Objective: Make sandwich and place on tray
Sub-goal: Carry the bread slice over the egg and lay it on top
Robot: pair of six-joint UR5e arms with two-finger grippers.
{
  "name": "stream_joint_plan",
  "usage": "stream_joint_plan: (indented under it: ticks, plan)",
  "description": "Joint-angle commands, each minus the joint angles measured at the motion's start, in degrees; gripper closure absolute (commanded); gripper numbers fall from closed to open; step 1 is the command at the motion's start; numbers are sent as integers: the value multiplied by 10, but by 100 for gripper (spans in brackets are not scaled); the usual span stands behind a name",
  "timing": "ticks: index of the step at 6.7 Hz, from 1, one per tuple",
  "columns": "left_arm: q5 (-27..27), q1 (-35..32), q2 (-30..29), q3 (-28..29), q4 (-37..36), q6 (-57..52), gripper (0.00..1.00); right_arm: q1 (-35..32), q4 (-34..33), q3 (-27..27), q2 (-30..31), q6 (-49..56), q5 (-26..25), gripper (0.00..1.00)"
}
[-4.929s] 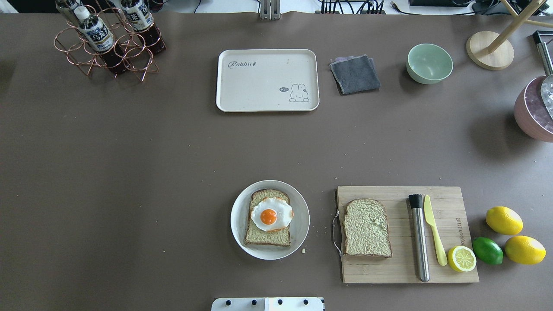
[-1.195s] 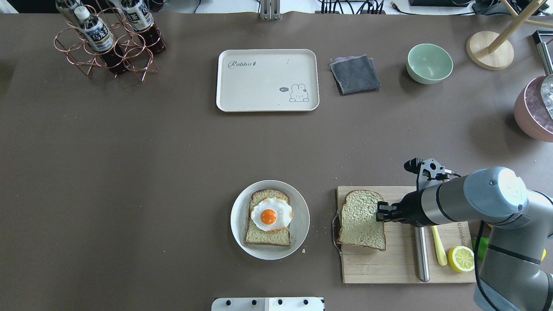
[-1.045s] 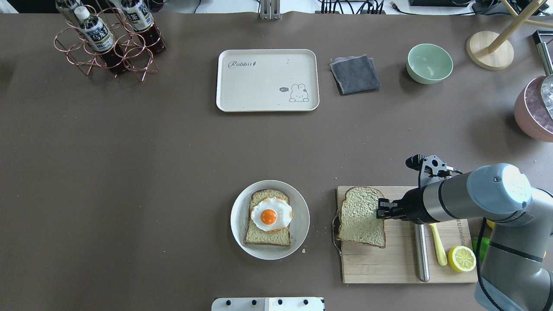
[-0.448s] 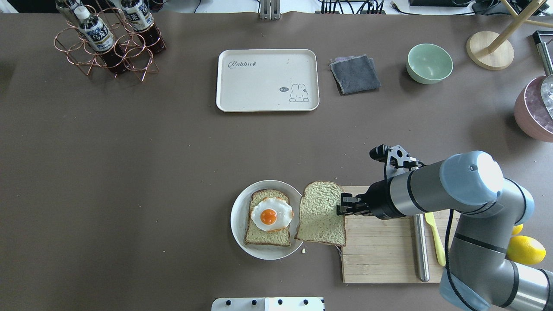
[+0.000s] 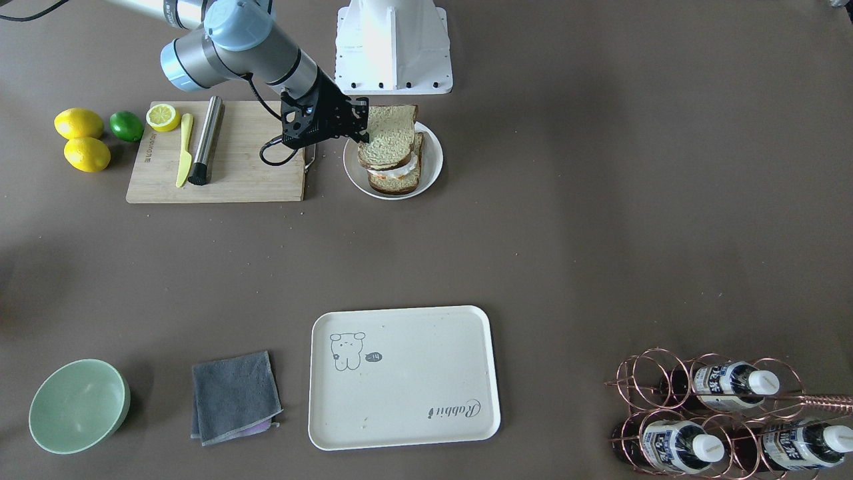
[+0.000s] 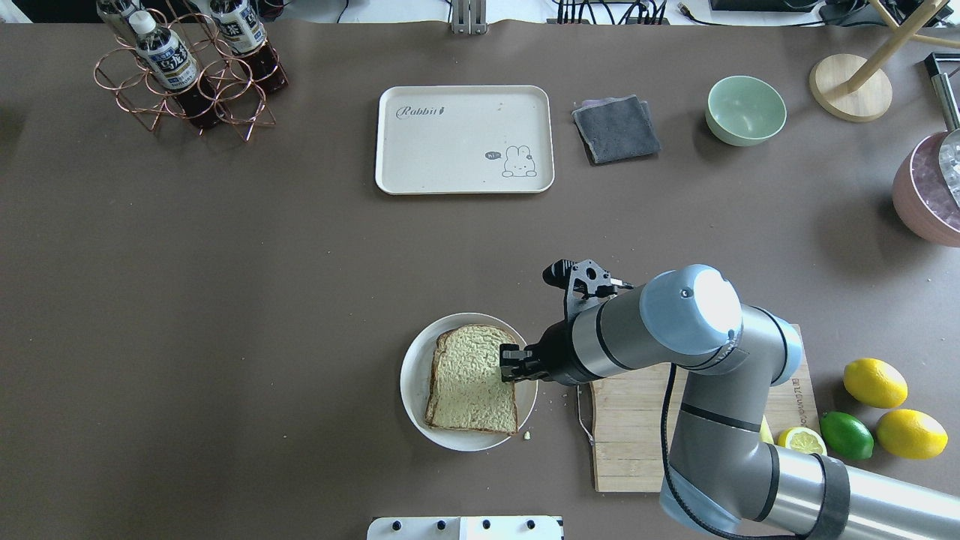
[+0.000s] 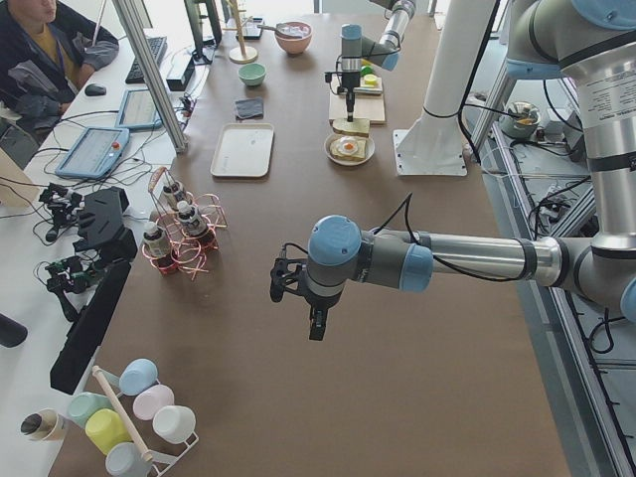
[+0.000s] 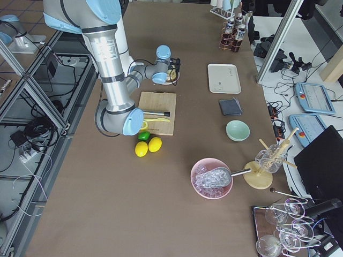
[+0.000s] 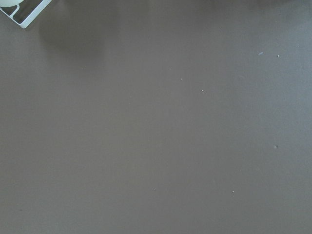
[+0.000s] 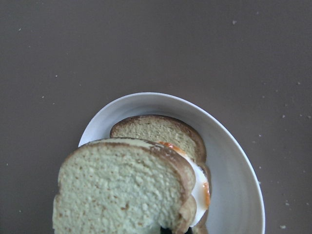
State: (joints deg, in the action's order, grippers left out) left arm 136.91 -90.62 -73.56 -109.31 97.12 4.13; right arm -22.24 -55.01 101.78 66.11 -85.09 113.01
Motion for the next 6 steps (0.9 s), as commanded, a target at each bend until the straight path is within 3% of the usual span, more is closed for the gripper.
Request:
stream_joint_plan:
  ticks: [1,5,6]
  plan:
    - [0,0,0,0,0,0,3,4,-25,-25,-29,5,-2,100]
    - [0,0,1,2,0,0,3,3,-45,-30,-23,7,5,100]
    - [0,0,1,2,-1,0,3,5,-56,-31,-26,5,0,65]
